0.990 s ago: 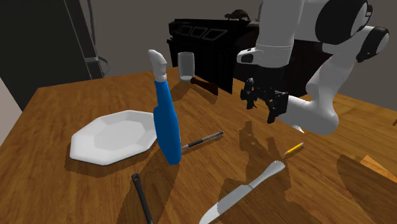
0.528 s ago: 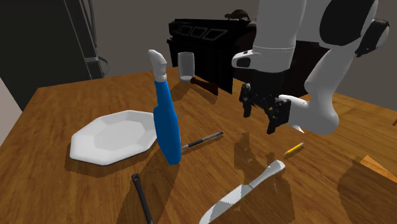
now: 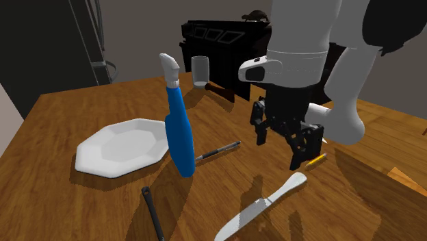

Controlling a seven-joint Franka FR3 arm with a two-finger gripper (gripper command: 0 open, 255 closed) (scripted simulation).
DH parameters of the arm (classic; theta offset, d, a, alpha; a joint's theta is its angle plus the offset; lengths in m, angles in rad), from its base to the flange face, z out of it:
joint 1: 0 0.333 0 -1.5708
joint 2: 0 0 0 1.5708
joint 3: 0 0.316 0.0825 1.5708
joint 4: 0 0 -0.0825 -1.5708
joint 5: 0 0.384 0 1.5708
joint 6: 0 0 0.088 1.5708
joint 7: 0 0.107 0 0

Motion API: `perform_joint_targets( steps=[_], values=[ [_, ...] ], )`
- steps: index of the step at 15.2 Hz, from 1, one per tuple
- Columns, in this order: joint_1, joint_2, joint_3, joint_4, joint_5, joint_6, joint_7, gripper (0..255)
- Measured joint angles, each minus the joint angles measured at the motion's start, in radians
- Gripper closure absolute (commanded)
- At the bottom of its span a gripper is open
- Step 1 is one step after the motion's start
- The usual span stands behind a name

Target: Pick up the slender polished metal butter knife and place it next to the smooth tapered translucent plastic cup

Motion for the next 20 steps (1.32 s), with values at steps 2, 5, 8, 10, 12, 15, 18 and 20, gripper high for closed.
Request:
perform_joint_targets(
  steps=[2,5,8,10,12,15,18,20],
  values=[
    [0.008,0.082,0.015,0.074,0.003,0.012,0.01,0],
    [0.02,0.181,0.036,0.18,0.004,0.009,0.026,0],
    [0.025,0.209,0.043,0.195,0.004,0.023,0.032,0],
    [0.027,0.206,0.046,0.164,0.006,0.052,0.035,0],
    [0.027,0.205,0.046,0.137,0.006,0.077,0.032,0],
    [0.028,0.203,0.047,0.115,0.007,0.098,0.033,0],
    [0.028,0.203,0.047,0.113,0.007,0.1,0.032,0],
    [0.028,0.203,0.047,0.113,0.007,0.1,0.032,255]
  ],
)
